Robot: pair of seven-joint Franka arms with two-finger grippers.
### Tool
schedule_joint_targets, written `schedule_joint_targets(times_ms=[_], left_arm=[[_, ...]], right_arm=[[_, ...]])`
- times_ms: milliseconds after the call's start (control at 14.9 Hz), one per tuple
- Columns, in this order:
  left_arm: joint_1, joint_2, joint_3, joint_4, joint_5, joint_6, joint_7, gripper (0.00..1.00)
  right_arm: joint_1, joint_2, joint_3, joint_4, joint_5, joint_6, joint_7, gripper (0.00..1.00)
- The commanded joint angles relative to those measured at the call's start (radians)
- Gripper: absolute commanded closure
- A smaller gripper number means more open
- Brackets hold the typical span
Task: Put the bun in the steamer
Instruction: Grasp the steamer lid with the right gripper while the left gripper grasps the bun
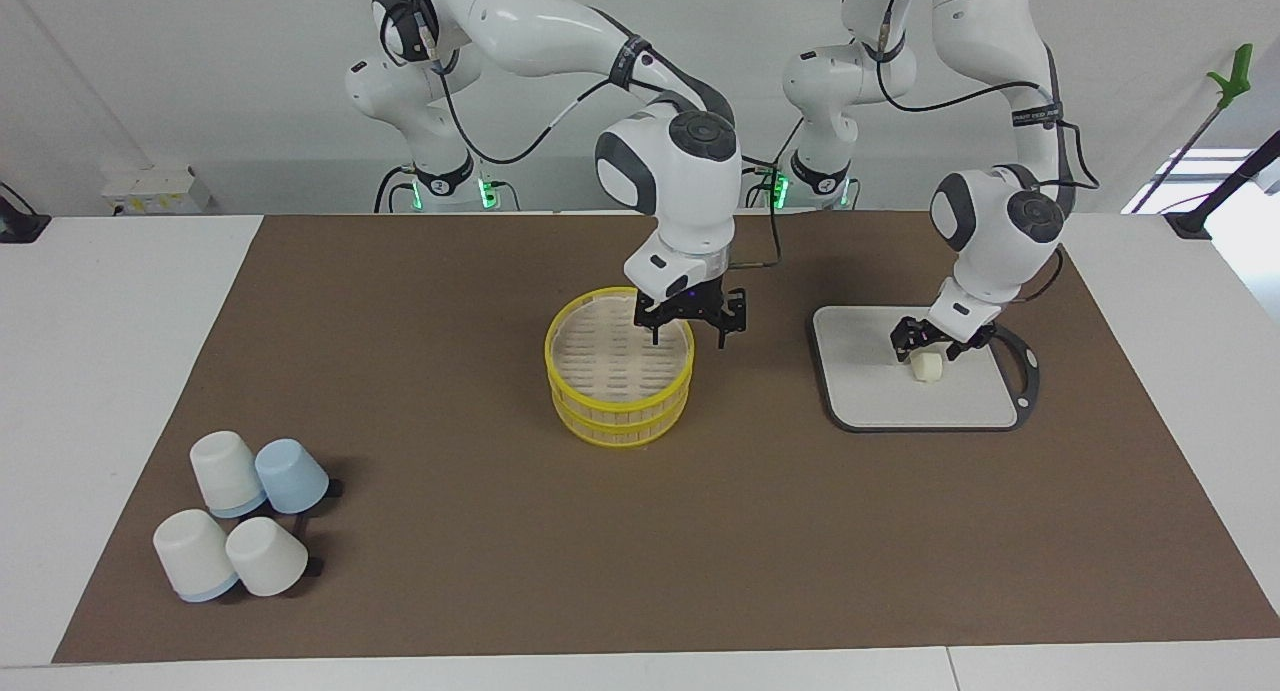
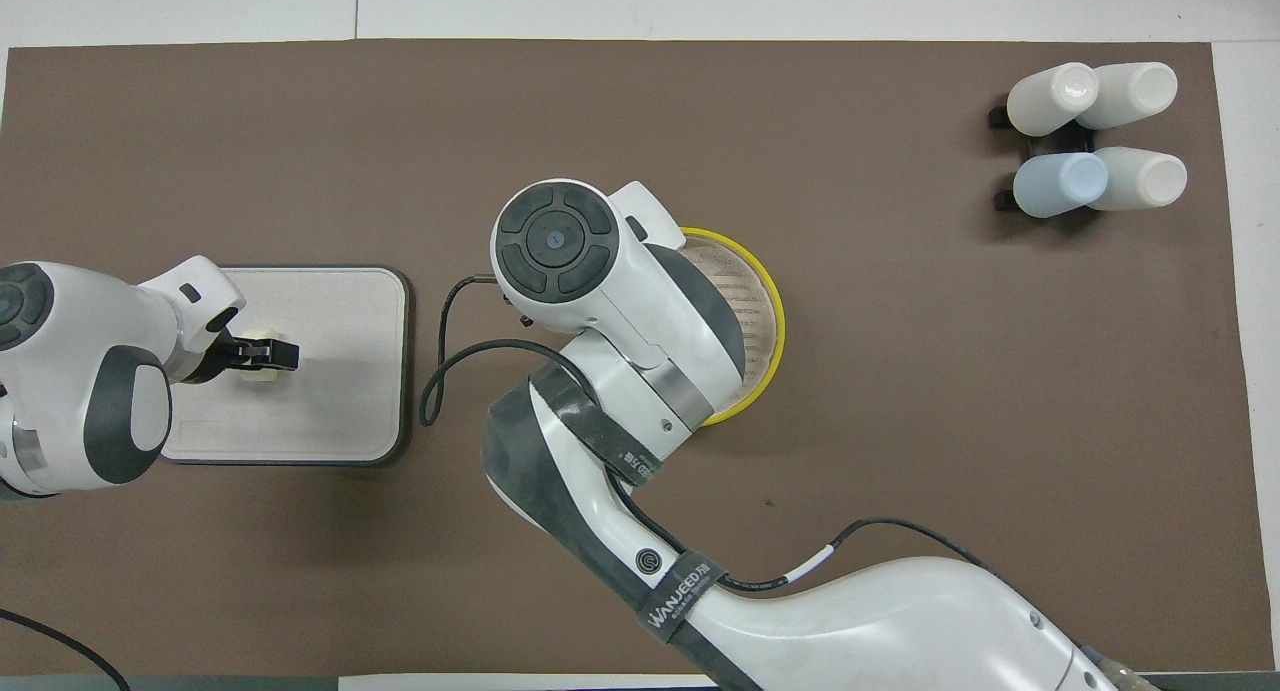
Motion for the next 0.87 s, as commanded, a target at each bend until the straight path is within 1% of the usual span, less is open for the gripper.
schedule_joint_targets(times_ms=[0,67,201,268,335,401,468,535,669,736,803], left_arm=[[-0.012,0.004,0.010,-0.007,0.009,0.027,0.004,0.12],[-0.012,0.004,0.010,-0.007,0.009,0.027,0.004,0.13],[-0.012,0.006,0.010,-0.007,0.009,0.026,0.004,0.20],[-0.012,0.006,0.010,-0.006,0.009,0.026,0.006,0.21],[-0.015,0.006,0.010,-0.004,0.009,0.026,0.004,0.22],[-0.019,0.006,0.010,-0.003,0.009,0.026,0.004,0.23],[-0.019,0.006,0.010,-0.003,0.009,0.023,0.004,0.31],[-0.019,0.006,0.011,-0.003,0.009,0.018,0.006,0.41],[-0.019,0.005,0.011,-0.003,0.009,0.010,0.007,0.60],[-0.019,0.004,0.011,-0.001,0.009,0.006,0.007,0.64],[-0.019,0.004,0.011,-0.001,0.009,0.000,0.007,0.65]], right_arm=[[0.003,-0.006,0.000,-0.053,-0.016,0.042,-0.002,0.02],[0.003,-0.012,0.001,-0.074,-0.016,0.055,-0.002,0.03],[0.004,-0.009,0.001,-0.081,-0.016,0.059,-0.002,0.06],[0.004,-0.009,0.001,-0.082,-0.016,0.063,-0.002,0.14],[0.004,-0.009,0.001,-0.084,-0.014,0.061,-0.002,0.28],[0.006,-0.009,0.001,-0.085,-0.011,0.061,-0.001,0.54],[0.014,-0.010,0.001,-0.091,-0.011,0.058,-0.001,0.88],[0.021,-0.012,0.001,-0.094,-0.011,0.056,-0.001,1.00],[0.023,-0.014,0.000,-0.091,-0.020,0.043,-0.011,1.00],[0.023,-0.014,0.000,-0.088,-0.019,0.044,-0.018,1.00],[0.023,-0.014,0.000,-0.084,-0.017,0.041,-0.018,1.00]])
